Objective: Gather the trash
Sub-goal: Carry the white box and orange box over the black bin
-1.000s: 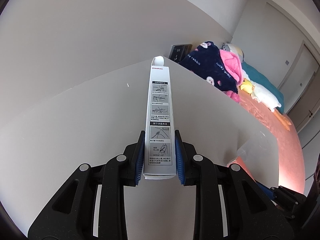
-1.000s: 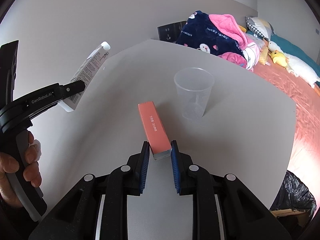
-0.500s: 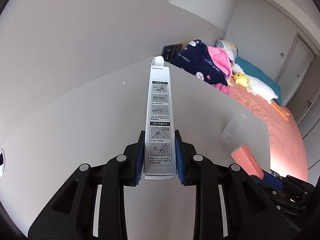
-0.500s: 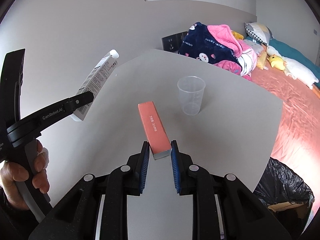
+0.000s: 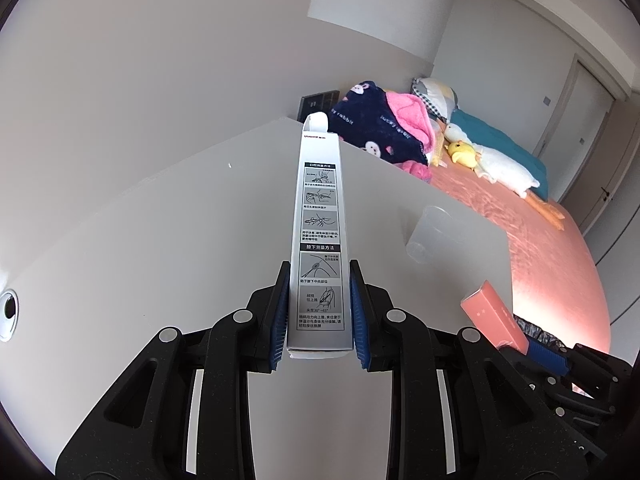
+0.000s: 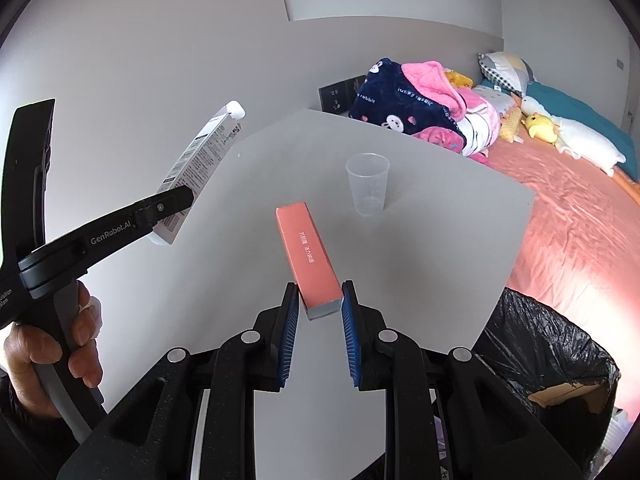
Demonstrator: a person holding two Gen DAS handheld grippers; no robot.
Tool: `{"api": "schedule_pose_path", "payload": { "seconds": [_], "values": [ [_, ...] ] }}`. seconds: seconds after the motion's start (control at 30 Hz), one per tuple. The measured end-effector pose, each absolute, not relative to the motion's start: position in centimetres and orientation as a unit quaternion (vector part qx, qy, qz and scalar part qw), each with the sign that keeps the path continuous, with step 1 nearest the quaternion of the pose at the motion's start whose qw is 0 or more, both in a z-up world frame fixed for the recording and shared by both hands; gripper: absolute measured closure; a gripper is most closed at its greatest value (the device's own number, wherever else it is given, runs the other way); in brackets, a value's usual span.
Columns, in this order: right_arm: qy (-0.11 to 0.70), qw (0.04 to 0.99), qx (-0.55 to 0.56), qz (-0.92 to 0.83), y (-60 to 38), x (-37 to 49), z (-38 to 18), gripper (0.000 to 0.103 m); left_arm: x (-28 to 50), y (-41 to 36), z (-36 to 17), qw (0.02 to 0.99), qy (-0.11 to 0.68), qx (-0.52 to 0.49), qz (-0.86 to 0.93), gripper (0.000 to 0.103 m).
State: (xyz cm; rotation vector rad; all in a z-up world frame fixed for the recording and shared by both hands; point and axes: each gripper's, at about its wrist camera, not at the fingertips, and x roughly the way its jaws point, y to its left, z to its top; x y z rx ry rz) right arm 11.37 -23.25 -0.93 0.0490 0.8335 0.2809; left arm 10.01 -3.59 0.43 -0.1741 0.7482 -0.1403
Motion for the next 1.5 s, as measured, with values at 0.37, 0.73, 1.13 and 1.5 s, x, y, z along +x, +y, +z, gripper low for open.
{"api": "schedule_pose_path", "payload": {
  "seconds": [0.37,0.73,1.13,1.5],
  "values": [
    [0.397,0.910,0.037,0.117,-25.7,9.0,-0.7,0.080,8.4,-6.4,0.4,0.920,0.370,-0.079,-0.098,0.076],
    [0.390,0.915,0.054,0.092,-28.6,7.1,-0.5,0.080,7.5,-10.0,0.6,0.915,0.375,-0.065,-0.133,0.076],
    [0.382,0.919,0.071,0.065,-32.1,5.2,0.0,0.080,6.7,-14.7,0.7,0.908,0.378,-0.043,-0.176,0.076],
    [0.377,0.922,0.082,0.036,-34.6,3.6,0.1,0.080,6.1,-17.7,0.3,0.900,0.384,-0.027,-0.207,0.076]
  ]
}}
